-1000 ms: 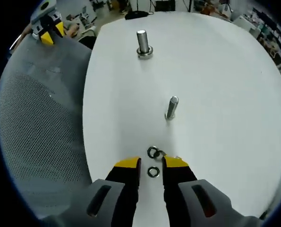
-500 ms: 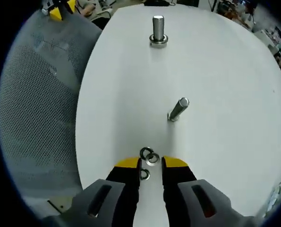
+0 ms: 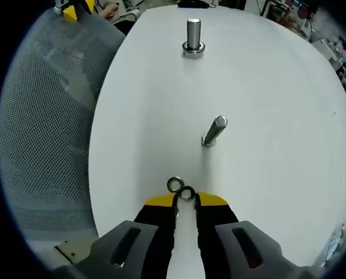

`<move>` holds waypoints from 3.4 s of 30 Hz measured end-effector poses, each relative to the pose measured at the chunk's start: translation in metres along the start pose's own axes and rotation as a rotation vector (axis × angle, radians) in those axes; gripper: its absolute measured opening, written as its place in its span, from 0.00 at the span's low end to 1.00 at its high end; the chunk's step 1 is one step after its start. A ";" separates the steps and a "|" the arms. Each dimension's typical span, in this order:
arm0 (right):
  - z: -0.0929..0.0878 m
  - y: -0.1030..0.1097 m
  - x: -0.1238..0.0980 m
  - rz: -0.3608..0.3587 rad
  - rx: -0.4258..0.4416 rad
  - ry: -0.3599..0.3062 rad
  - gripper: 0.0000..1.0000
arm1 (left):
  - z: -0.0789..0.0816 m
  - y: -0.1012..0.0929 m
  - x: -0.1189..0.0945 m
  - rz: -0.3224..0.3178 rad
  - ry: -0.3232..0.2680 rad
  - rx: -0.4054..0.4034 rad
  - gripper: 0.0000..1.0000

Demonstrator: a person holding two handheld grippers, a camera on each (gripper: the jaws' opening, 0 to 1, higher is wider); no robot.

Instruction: Place the washer onto the threaded stud by aligning its center hole with the stud, sliding it down to the base, and recovering from edge contact or off-axis alignment until the washer reaches the visible bottom stop.

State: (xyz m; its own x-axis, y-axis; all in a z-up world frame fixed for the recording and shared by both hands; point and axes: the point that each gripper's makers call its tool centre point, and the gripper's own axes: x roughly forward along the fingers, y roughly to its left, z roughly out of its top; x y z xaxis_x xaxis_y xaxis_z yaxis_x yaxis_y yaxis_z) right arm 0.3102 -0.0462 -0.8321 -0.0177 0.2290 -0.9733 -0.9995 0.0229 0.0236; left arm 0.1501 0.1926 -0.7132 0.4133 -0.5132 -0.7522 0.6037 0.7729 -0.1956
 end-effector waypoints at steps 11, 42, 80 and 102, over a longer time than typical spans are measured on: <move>0.023 -0.001 -0.026 -0.094 0.032 -0.082 0.15 | 0.002 0.000 -0.001 -0.002 -0.011 0.006 0.13; 0.074 -0.021 -0.041 -0.194 0.049 -0.146 0.15 | 0.012 0.001 -0.004 0.007 -0.069 0.032 0.12; 0.056 -0.022 0.015 -0.091 0.020 0.027 0.17 | 0.010 -0.002 -0.003 -0.007 -0.060 0.046 0.12; 0.009 0.008 0.004 -0.031 0.152 0.015 0.25 | 0.010 -0.002 -0.003 -0.006 -0.056 0.049 0.12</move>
State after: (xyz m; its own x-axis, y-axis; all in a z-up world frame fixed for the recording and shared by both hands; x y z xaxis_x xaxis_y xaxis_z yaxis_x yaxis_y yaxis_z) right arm 0.3022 -0.0360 -0.8339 0.0111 0.2110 -0.9774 -0.9839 0.1766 0.0269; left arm 0.1547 0.1892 -0.7041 0.4467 -0.5388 -0.7143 0.6383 0.7514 -0.1676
